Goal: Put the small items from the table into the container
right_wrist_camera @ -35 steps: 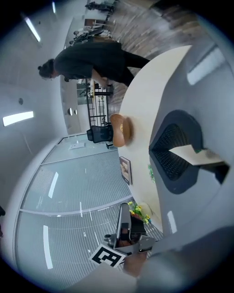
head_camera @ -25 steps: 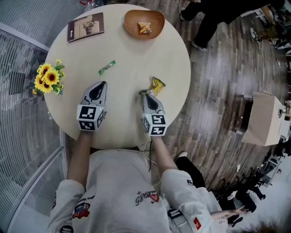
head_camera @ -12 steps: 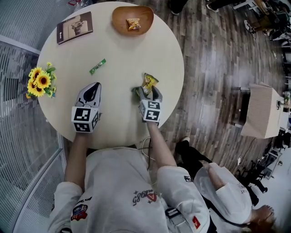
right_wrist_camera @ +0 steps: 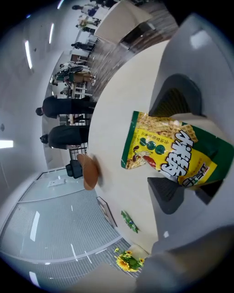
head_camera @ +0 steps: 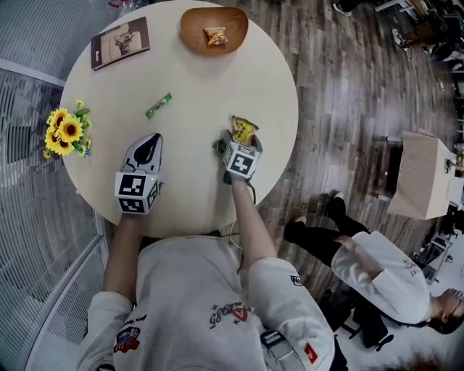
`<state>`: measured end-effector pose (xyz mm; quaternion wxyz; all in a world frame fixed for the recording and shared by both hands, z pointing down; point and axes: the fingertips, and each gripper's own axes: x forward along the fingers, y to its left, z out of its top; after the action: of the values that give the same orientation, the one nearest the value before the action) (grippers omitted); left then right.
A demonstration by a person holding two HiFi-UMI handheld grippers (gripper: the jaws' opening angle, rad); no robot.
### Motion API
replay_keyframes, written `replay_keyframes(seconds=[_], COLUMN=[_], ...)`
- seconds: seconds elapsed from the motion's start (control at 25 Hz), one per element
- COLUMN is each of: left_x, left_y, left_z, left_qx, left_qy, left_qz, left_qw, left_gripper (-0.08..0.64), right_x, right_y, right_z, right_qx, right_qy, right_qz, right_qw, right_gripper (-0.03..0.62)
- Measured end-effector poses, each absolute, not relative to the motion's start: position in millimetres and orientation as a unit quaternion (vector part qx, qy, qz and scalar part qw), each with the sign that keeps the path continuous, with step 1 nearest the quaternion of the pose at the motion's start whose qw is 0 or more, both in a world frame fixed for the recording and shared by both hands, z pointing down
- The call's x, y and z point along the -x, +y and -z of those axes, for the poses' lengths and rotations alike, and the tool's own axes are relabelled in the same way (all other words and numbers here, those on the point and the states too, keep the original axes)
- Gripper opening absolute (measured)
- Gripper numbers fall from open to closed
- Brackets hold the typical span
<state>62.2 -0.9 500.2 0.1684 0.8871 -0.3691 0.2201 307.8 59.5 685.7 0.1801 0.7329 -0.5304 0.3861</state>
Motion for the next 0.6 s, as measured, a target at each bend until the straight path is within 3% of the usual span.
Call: replay_keyframes(seconds=[0.32, 0.44, 0.6], left_x=[-57.0, -60.1, -61.6], left_y=[-2.4, -4.0, -6.7], left_z=[-506.2, -509.0, -512.4], left_qx=[-0.886, -0.888, -0.889], left_qy=[-0.367, -0.364, -0.358], left_qz=[-0.219, -0.216, -0.213], left_qw=[0.178, 0.182, 0.188], left_gripper=[0.006, 0.006, 0.006], right_x=[-288.2, -276.2, -266.1], right_y=[82.4, 91.4, 98.7], right_z=[-696.1, -697.6, -697.0], right_qx=[-0.721, -0.706, -0.689], right_qy=[-0.545, -0.565, -0.570], right_qz=[-0.370, -0.353, -0.365], right_qw=[0.215, 0.242, 0.257], right_gripper=[0.377, 0.307, 0.259])
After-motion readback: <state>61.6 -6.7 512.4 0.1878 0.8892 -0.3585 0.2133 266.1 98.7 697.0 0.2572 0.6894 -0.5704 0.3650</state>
